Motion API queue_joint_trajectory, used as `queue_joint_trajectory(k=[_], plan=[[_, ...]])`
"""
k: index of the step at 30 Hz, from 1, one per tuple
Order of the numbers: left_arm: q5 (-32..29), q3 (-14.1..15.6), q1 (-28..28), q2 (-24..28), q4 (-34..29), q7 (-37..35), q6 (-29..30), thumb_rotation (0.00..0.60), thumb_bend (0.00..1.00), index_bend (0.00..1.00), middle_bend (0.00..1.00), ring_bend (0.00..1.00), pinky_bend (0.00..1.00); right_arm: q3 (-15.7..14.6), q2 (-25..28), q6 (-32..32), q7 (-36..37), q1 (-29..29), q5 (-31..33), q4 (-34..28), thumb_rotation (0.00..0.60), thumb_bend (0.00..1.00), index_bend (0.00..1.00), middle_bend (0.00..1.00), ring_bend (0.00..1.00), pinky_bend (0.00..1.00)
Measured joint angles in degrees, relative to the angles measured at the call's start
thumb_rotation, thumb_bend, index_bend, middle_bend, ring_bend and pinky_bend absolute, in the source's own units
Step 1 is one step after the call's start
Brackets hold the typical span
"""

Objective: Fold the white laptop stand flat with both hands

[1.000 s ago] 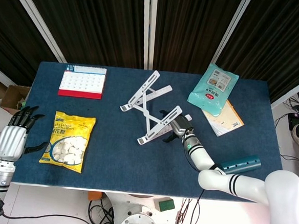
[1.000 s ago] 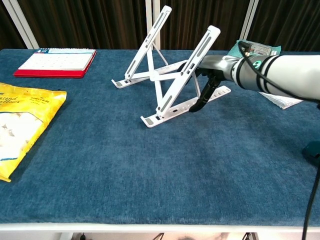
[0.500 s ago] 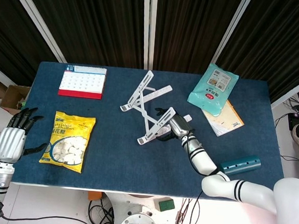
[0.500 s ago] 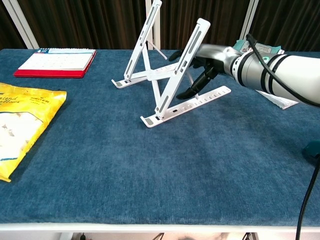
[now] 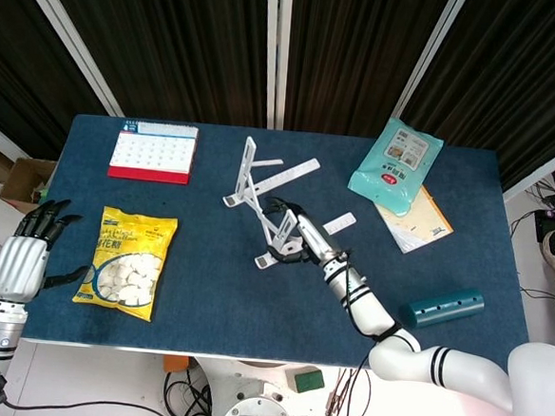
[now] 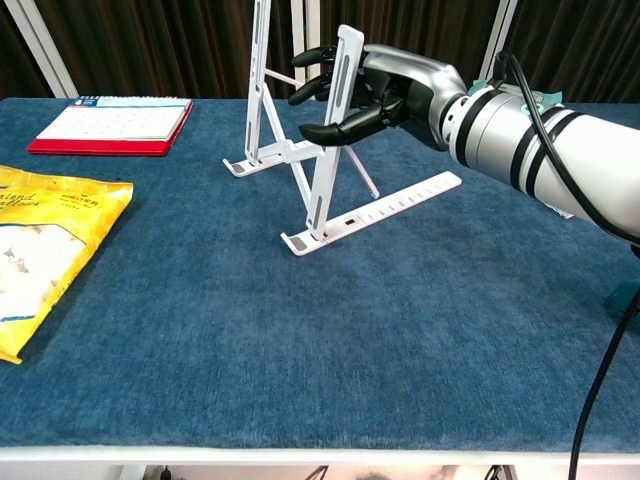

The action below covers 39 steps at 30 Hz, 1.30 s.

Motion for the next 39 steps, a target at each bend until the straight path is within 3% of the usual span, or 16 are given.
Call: queue_joint_trajectory(k=[6, 15, 21, 27, 32, 39], plan=[[0.0, 0.0, 0.3, 0.0, 0.3, -0.6, 0.1, 0.6, 0.0, 0.25, 0.1, 0.07, 0.15, -1.0, 1.9, -4.2, 12.2, -0.2, -5.0, -1.8, 0.6, 0.45, 0.2, 0.28, 0.09, 0.12], [0.6, -0.2, -0.1, 0.1, 0.2, -0.4, -0.2, 0.6, 0.0, 0.25, 0.1, 0.07, 0.15, -5.6, 9.9, -7.2, 37.6, 0.9, -19.2, -4.7, 0.6, 0.45, 0.2, 0.28, 0.11, 0.13], [1.0, -0.5, -0.7, 0.2, -0.5, 0.5, -0.6, 0.6, 0.0, 0.25, 0.1, 0.07, 0.15, -11.6, 14.8, -4.3, 54.8, 3.6, -30.0, -4.3, 0.6, 0.46, 0.2, 0.28, 0.12, 0.14], [0.9, -0.6, -1.0, 0.6, -1.1, 1.0, -1.2, 0.6, 0.0, 0.25, 0.1, 0.07, 0.15, -20.9, 19.2, 3.2, 68.7, 8.0, -41.1, -1.6, 0.6, 0.46, 0.2, 0.28, 0.12, 0.14], [0.8, -0.9, -2.5, 1.1, -1.2, -1.1, -3.9, 0.6, 0.0, 0.25, 0.1, 0.07, 0.15, -25.9, 21.8, 7.6, 72.2, 11.0, -43.9, 1.2, 0.6, 0.46, 0.2, 0.28, 0.13, 0.14], [0.1, -2.4, -7.9, 1.9, -0.5, -6.8, -11.8, 0.6, 0.0, 0.23, 0.1, 0.07, 0.16, -24.9, 20.9, 8.2, 69.6, 11.1, -38.6, 1.3, 0.6, 0.45, 0.2, 0.28, 0.12, 0.14]])
